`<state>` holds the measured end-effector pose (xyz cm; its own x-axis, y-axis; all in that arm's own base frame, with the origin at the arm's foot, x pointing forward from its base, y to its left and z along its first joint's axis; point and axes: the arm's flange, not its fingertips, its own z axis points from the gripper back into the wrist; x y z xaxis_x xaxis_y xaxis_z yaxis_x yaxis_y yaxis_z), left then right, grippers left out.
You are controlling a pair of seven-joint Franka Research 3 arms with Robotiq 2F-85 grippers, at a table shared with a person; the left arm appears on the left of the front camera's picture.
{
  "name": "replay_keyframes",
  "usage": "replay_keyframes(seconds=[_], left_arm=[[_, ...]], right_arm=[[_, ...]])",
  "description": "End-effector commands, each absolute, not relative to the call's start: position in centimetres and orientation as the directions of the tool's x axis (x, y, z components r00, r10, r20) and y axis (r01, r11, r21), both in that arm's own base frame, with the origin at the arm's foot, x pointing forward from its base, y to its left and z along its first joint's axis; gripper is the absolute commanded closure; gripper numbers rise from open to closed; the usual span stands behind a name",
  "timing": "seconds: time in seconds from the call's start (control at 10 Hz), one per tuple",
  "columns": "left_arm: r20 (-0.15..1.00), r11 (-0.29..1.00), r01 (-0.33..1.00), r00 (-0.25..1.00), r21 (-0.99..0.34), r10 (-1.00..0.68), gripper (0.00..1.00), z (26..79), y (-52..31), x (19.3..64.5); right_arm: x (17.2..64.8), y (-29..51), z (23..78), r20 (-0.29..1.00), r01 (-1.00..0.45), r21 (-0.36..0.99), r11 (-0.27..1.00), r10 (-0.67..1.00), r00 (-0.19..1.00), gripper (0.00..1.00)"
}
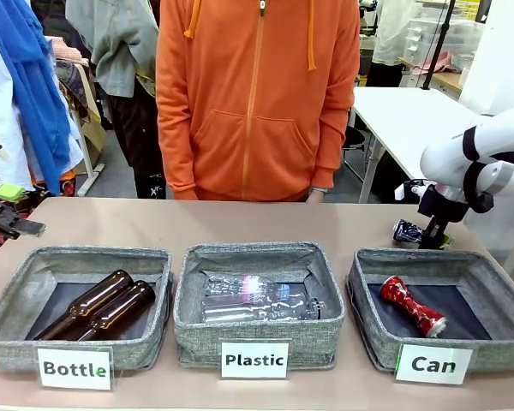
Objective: Sort the can waste into the basket.
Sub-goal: Pick up the can waste from the table and place it in the right Fabric basket.
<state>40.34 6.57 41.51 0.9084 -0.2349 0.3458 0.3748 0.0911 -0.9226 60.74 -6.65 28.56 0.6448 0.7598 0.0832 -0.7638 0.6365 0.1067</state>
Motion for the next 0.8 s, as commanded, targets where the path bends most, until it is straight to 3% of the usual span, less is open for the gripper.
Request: replay_keyframes(seconds=[0.0, 0.3, 0.4, 0.6, 0.7], left_arm=[[0.345, 0.093, 0.376, 0.906, -0.922, -0.247, 0.00, 41.8, 6.5, 40.1], [0.345, 0.093, 0.376, 0.906, -0.922, -0.247, 0.00, 41.8, 6.5, 40.1], [0.345, 0.093, 0.376, 0.906, -0.922, -0.247, 0.00, 41.8, 6.5, 40.1], [0.345, 0.093, 0.376, 0.906, -0.922, -0.247, 0.00, 41.8, 6.5, 40.1], [0.345, 0.093, 0.376, 0.906, -0.922, -0.247, 0.00, 41.8, 6.5, 40.1]], right_arm=[[60.0, -6.2, 31.1, 0.094, -0.772, 0.052, 0.634, 0.766, 0.636, 1.00], [55.4, -4.3, 38.9, 0.136, -0.757, -0.044, 0.652, 0.754, 0.642, 1.00], [53.0, -3.4, 41.4, 0.127, -0.706, -0.071, 0.704, 0.709, 0.694, 1.00], [46.9, -1.2, 44.9, 0.109, -0.714, 0.035, 0.700, 0.707, 0.699, 1.00], [44.2, -0.3, 45.3, 0.084, -0.765, 0.096, 0.637, 0.760, 0.644, 1.00]])
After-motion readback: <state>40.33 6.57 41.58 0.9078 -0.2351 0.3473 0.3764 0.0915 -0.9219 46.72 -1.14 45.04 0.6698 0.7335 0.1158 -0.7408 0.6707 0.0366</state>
